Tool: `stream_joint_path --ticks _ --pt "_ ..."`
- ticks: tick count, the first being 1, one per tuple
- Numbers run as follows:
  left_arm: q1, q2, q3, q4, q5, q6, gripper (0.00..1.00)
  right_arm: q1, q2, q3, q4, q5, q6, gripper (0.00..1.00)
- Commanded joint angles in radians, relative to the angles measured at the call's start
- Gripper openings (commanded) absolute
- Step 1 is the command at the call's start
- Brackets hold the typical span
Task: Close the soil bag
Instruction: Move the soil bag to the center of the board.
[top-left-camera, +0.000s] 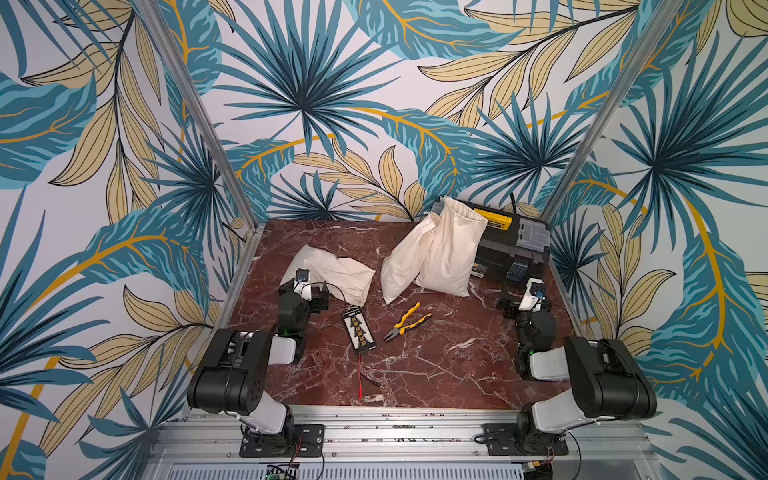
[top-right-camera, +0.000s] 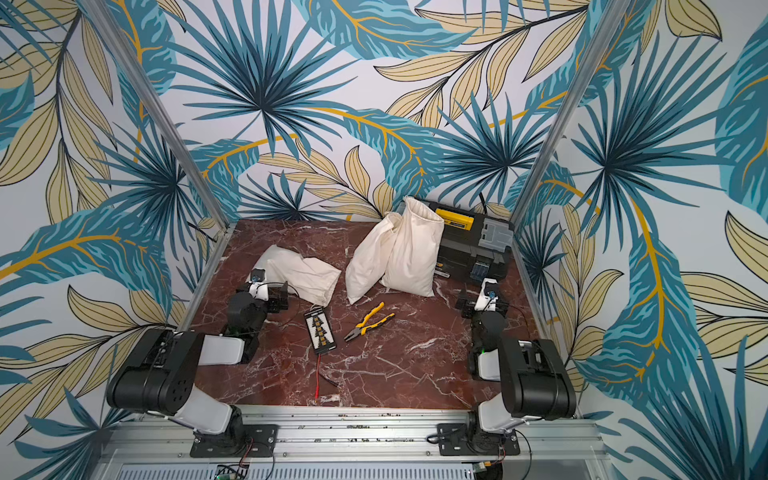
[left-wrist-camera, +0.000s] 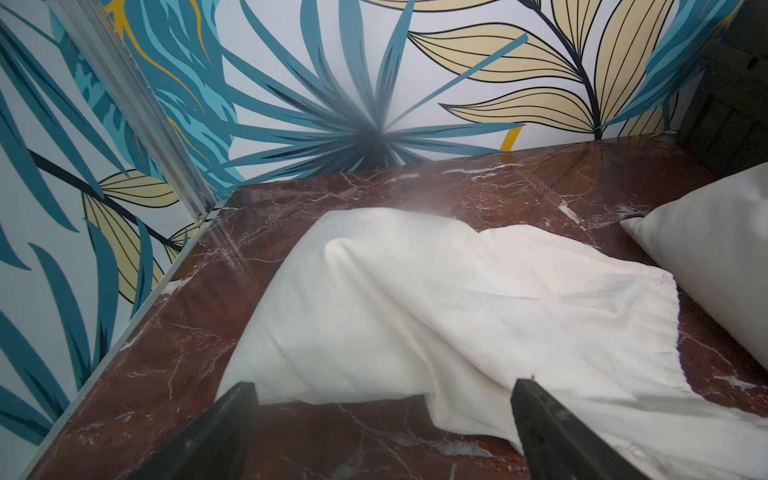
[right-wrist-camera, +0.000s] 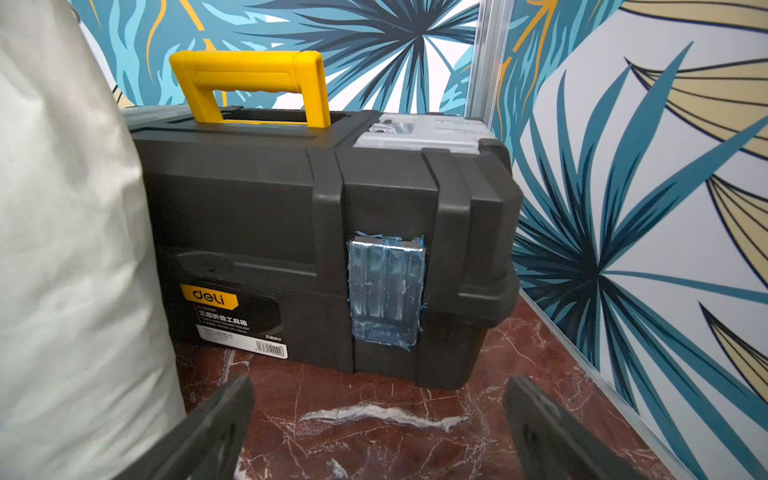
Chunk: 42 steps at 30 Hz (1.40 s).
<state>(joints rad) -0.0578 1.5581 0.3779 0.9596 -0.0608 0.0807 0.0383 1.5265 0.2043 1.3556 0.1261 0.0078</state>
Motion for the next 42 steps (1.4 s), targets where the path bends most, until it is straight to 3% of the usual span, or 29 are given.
stream_joint_path --ticks 1,11,14,16,19,23,26,30,33,36,42 --pt "0.007 0.004 -0.002 -0.001 0.001 0.005 1.0 0.0 -0.002 0.007 0.009 -0.009 0.001 0.99" --pt "0.011 0.0 -0.005 0.004 0.014 0.002 1.0 0.0 -0.003 0.003 0.01 -0.012 -0.001 0.99" --pt "0.01 -0.074 -0.005 -0.05 0.014 0.002 1.0 0.001 -0.023 -0.007 0.018 -0.057 -0.019 0.99" --pt "0.01 -0.161 0.002 -0.133 0.007 0.001 1.0 0.001 -0.077 0.011 -0.061 -0.044 -0.011 0.99" --pt "0.001 -0.311 0.003 -0.241 0.03 -0.012 1.0 0.0 -0.221 0.116 -0.372 -0.072 0.009 0.99" --pt "-0.026 -0.466 0.093 -0.482 0.139 -0.102 1.0 0.003 -0.367 0.258 -0.677 -0.137 0.039 0.99" --pt "-0.104 -0.489 0.195 -0.67 0.131 -0.206 1.0 0.003 -0.391 0.399 -0.825 -0.197 0.038 0.99" --pt "-0.267 -0.46 0.295 -0.771 0.18 -0.24 1.0 0.003 -0.285 0.643 -1.005 -0.349 0.021 0.99" --pt "-0.43 -0.388 0.363 -0.76 0.19 -0.25 1.0 0.009 -0.174 0.78 -1.036 -0.459 0.019 0.99" --pt "-0.539 -0.288 0.41 -0.704 0.214 -0.277 1.0 0.02 -0.051 0.923 -1.091 -0.563 0.003 0.99" --pt "-0.668 -0.032 0.53 -0.6 0.264 -0.319 1.0 0.08 0.122 1.078 -1.121 -0.658 -0.051 0.99"
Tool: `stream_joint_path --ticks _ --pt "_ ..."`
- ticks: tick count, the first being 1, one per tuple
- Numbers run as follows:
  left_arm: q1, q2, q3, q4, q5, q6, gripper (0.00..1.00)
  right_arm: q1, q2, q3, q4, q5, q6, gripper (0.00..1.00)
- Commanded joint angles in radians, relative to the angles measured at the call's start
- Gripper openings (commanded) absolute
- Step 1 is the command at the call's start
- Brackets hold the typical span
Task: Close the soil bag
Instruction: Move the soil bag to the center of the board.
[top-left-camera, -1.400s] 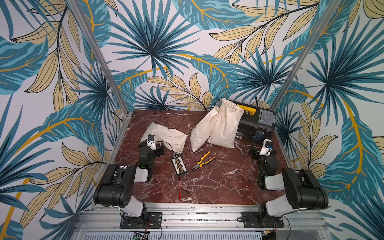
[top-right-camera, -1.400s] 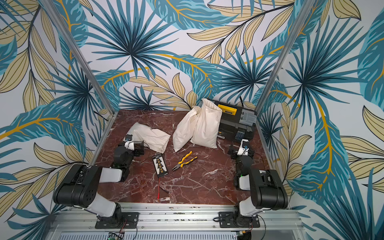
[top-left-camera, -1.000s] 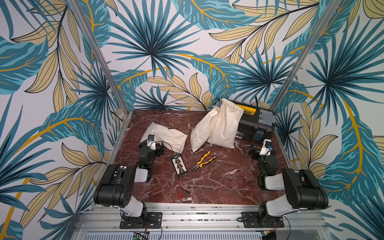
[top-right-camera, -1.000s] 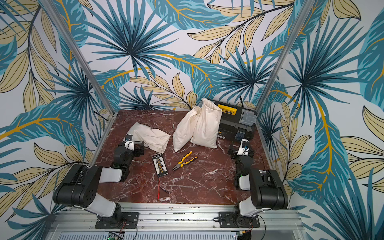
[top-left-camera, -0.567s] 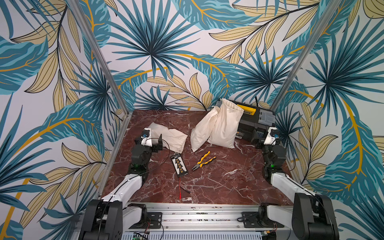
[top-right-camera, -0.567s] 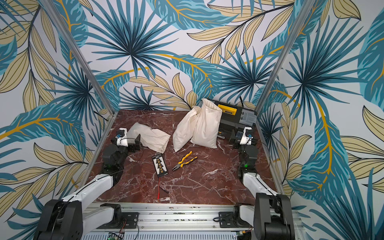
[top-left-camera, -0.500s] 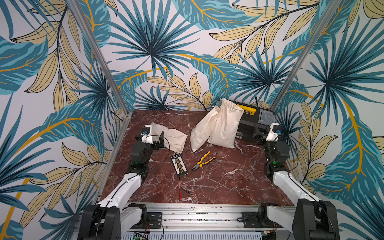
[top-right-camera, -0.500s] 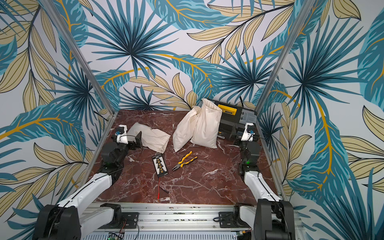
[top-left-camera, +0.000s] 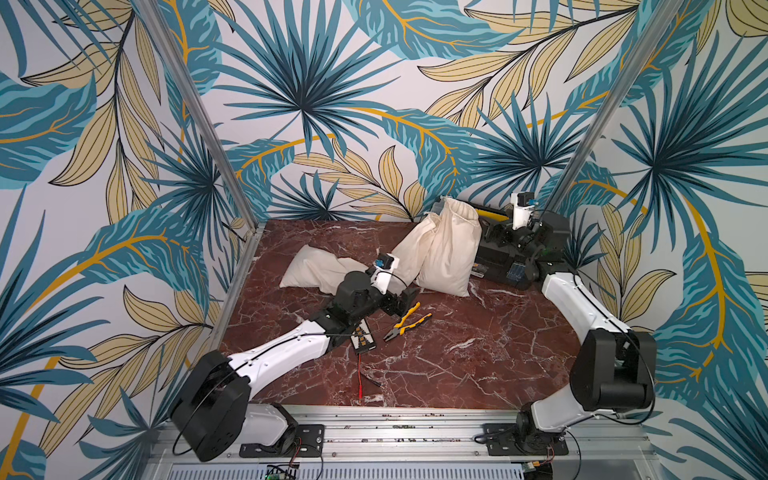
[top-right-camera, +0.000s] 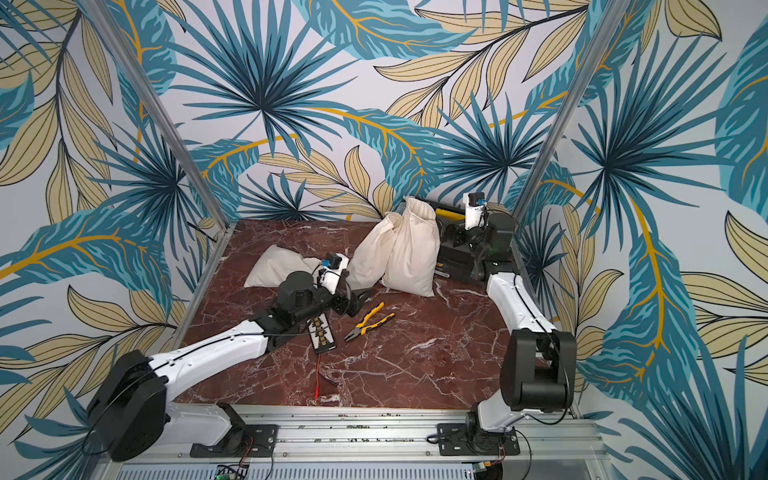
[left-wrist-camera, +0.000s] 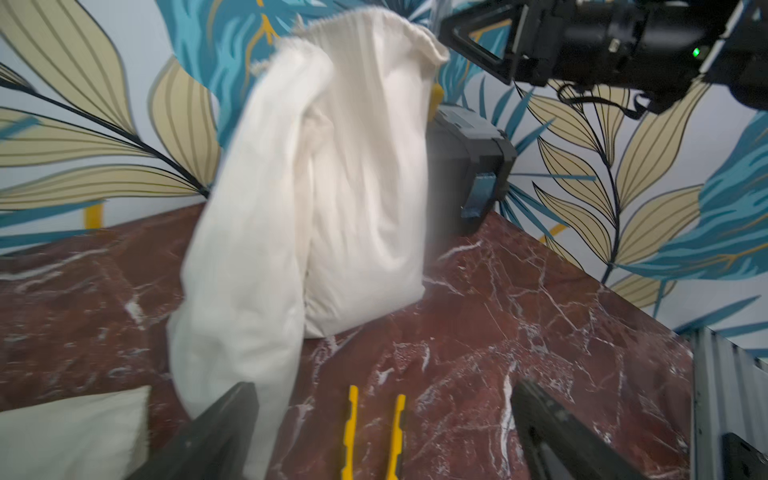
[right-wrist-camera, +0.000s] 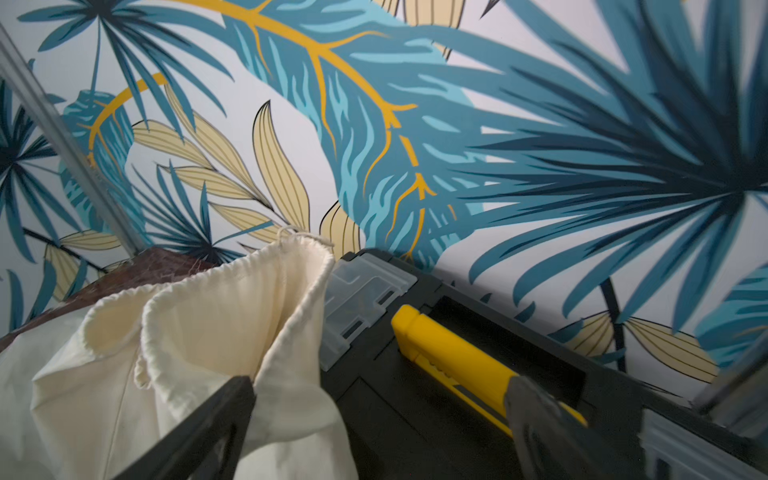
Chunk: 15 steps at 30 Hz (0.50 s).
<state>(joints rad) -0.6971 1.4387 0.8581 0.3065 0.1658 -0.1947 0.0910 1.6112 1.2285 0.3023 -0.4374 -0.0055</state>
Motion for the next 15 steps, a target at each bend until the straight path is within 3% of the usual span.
stream_joint_path --ticks 1,12,14,15 --pt "-0.032 0.128 0.066 0.071 0.049 -0.058 1.0 0.034 0.051 0.064 -0.087 -0.095 -0.039 0.99" --pt "0.005 0.444 0.254 0.124 0.009 -0.095 1.0 0.082 0.077 0.088 -0.146 -0.07 -0.084 0.98" --pt "0.02 0.491 0.286 0.125 0.009 -0.1 1.0 0.088 0.108 0.112 -0.158 -0.052 -0.085 0.87" --pt "0.024 0.515 0.304 0.118 0.003 -0.1 1.0 0.09 0.121 0.128 -0.178 -0.056 -0.087 0.74"
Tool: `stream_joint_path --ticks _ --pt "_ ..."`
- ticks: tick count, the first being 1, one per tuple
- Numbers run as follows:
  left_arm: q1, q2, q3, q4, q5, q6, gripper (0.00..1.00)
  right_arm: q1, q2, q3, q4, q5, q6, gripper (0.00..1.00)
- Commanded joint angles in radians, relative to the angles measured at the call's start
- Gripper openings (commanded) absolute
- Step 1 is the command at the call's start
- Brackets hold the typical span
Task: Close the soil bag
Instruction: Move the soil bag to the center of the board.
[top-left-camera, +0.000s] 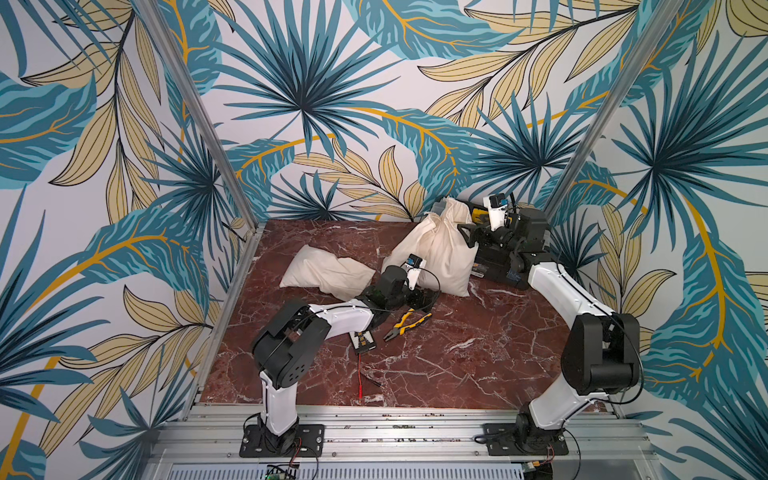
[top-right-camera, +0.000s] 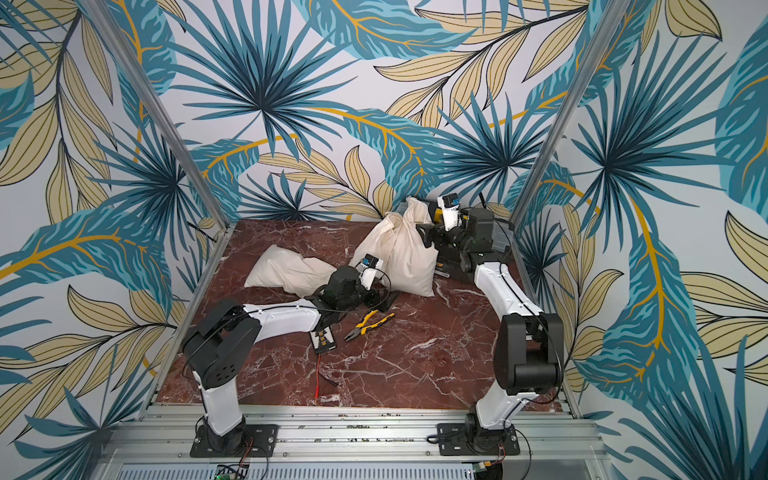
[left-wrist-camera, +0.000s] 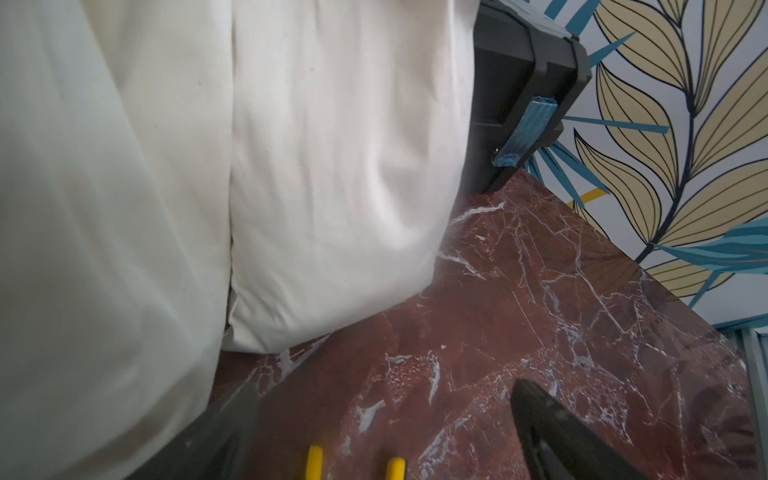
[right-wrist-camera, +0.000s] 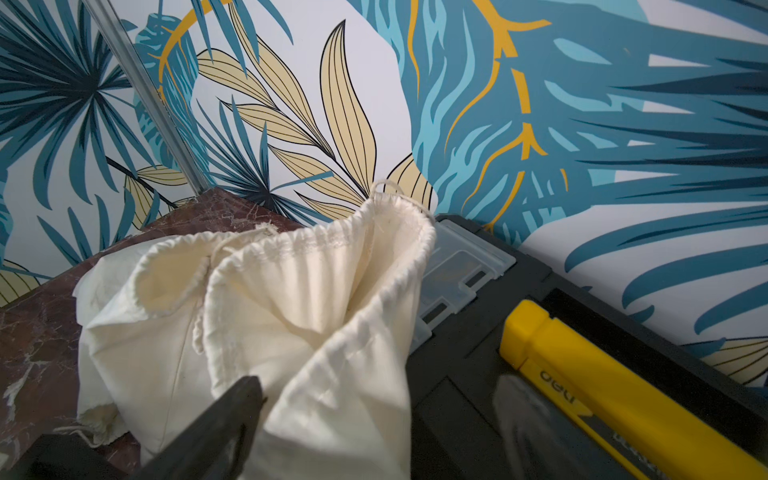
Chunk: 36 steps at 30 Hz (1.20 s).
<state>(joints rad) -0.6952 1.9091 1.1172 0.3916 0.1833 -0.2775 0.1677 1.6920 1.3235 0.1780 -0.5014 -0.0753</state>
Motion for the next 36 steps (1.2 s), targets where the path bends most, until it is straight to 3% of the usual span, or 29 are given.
stream_joint_path --ticks 1,3,4,6,7,12,16,23,27,31,36 --pt "0.029 0.065 0.059 0.025 -0.022 -0.016 1.0 0.014 0.044 0.043 -0.071 -0.003 -0.019 0.57" --pt "0.041 0.101 0.088 0.007 -0.041 -0.014 1.0 0.018 0.02 0.03 -0.076 -0.01 -0.016 0.26" --pt "0.051 0.116 0.1 0.002 -0.059 -0.012 1.0 0.021 -0.006 0.009 -0.072 -0.006 -0.018 0.16" --pt "0.071 0.136 0.116 -0.012 -0.102 -0.005 1.0 0.025 -0.082 -0.044 -0.07 0.016 -0.02 0.02" --pt "0.082 0.148 0.123 -0.024 -0.125 0.002 1.0 0.026 -0.121 -0.069 -0.078 0.028 -0.02 0.0" --pt "0.147 0.173 0.168 -0.083 -0.157 -0.003 1.0 0.029 -0.334 -0.193 -0.112 0.049 -0.006 0.0" --pt "0.17 0.115 0.128 -0.072 -0.109 0.001 1.0 0.03 -0.517 -0.31 -0.126 0.055 0.018 0.0" --pt "0.109 -0.15 -0.117 0.183 0.186 0.075 1.0 0.031 -0.796 -0.594 -0.04 0.052 0.09 0.0" --pt "0.041 -0.229 -0.118 0.185 0.349 0.184 1.0 0.03 -0.911 -0.707 0.004 -0.04 0.122 0.0" --pt "0.006 -0.282 -0.095 0.14 0.373 0.217 1.0 0.032 -0.93 -0.709 -0.017 -0.124 0.121 0.0" --pt "0.024 -0.424 -0.149 0.078 0.245 0.232 1.0 0.057 -0.846 -0.65 -0.045 -0.318 0.111 0.0"
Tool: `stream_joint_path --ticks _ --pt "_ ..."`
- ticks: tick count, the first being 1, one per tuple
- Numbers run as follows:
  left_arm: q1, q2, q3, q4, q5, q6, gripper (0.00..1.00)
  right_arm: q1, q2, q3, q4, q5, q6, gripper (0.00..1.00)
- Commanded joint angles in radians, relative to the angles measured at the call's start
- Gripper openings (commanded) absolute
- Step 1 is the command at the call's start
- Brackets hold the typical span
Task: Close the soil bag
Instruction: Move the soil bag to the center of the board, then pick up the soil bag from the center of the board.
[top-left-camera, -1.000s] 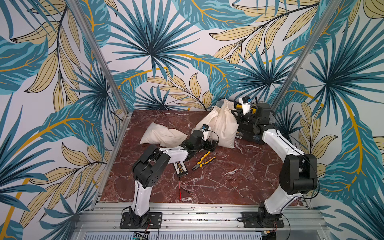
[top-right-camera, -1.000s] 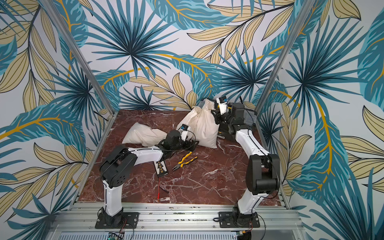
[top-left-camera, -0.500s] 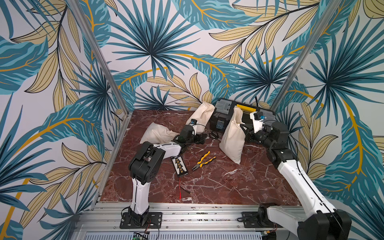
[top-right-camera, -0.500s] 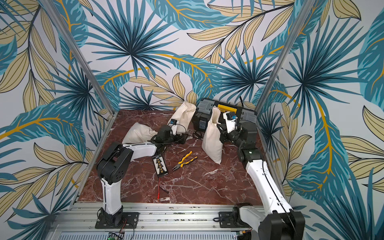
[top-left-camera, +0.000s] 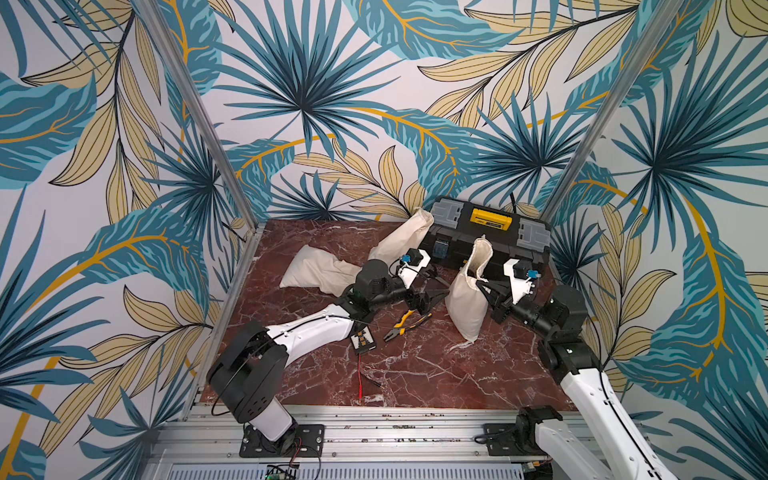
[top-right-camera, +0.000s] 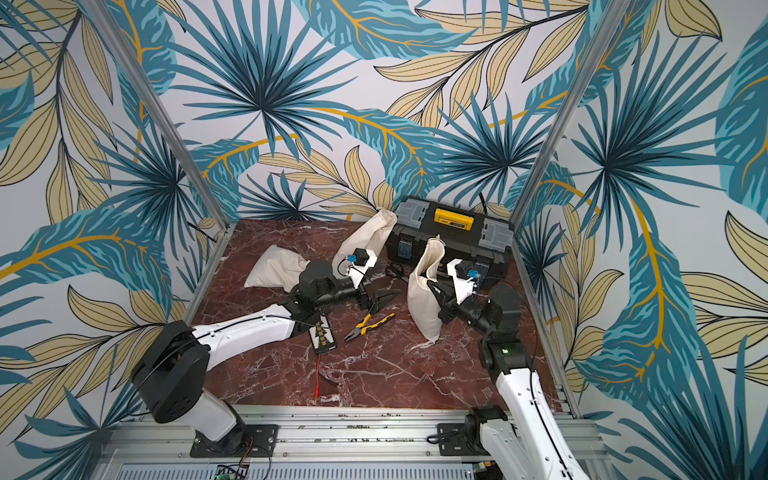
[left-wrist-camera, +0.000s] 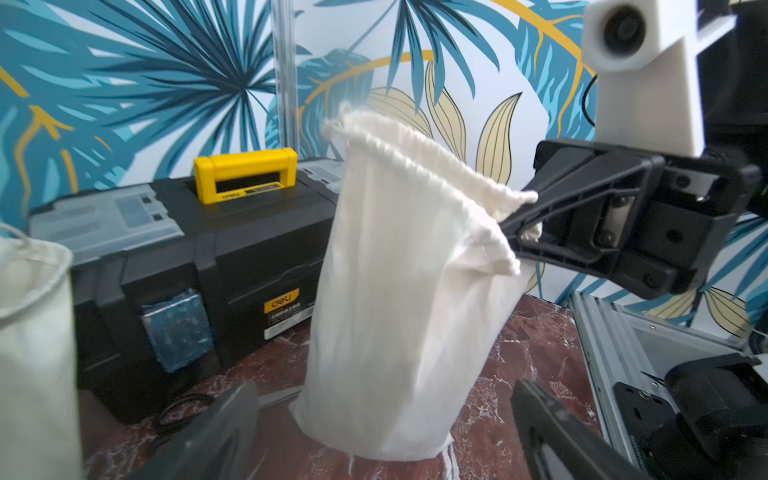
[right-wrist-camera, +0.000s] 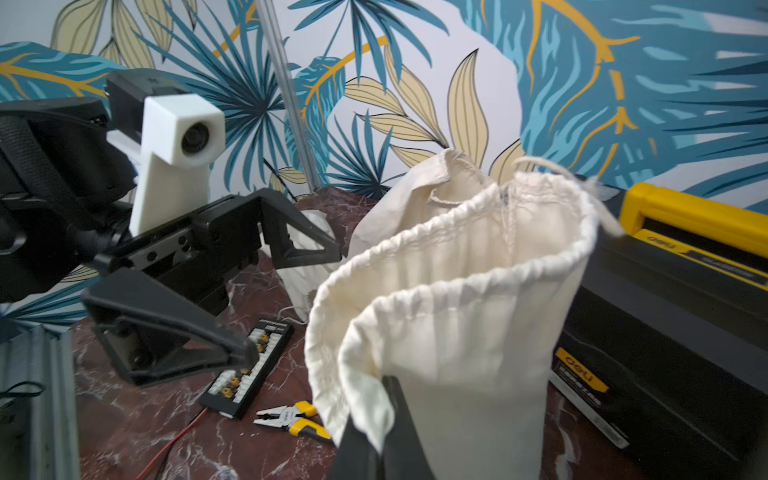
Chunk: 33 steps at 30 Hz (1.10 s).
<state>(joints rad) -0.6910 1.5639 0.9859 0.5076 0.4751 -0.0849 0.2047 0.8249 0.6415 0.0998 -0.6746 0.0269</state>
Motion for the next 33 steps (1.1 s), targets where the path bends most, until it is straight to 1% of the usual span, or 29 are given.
stream_joint_path --ticks 1,5,8,10,12,14,18,21,24,28,33 --pt "0.026 -0.1 -0.019 -0.074 -0.059 0.048 1.0 0.03 0.03 0.035 0.025 -0.158 -0.001 0.0" --pt "0.05 -0.204 -0.056 -0.135 -0.088 0.077 0.99 0.087 0.037 0.053 -0.058 -0.157 -0.061 0.0" --pt "0.086 -0.243 -0.066 -0.168 -0.102 0.015 0.97 0.154 0.042 0.068 -0.12 -0.136 -0.1 0.0" --pt "0.095 -0.243 -0.045 -0.206 -0.088 -0.042 0.96 0.193 0.043 0.061 -0.128 -0.079 -0.102 0.0" --pt "0.09 -0.233 -0.026 -0.216 -0.038 -0.113 0.94 0.212 0.049 0.043 -0.114 -0.046 -0.1 0.0" --pt "0.066 -0.208 -0.022 -0.176 -0.015 -0.187 0.91 0.226 0.06 0.027 -0.086 -0.027 -0.088 0.0" --pt "0.022 -0.127 0.021 -0.192 -0.021 -0.27 0.86 0.25 0.086 0.012 -0.035 -0.011 -0.069 0.0" --pt "0.022 -0.086 0.032 -0.14 -0.048 -0.327 0.8 0.264 0.104 0.014 -0.039 -0.004 -0.083 0.0" --pt "0.022 -0.074 0.063 -0.118 -0.032 -0.35 0.8 0.268 0.108 0.011 -0.054 0.003 -0.094 0.0" --pt "0.022 -0.057 0.122 -0.141 -0.005 -0.359 0.76 0.271 0.103 0.0 -0.054 0.007 -0.1 0.0" --pt "0.027 -0.053 0.137 -0.146 0.016 -0.378 0.7 0.275 0.103 -0.006 -0.054 0.009 -0.107 0.0"
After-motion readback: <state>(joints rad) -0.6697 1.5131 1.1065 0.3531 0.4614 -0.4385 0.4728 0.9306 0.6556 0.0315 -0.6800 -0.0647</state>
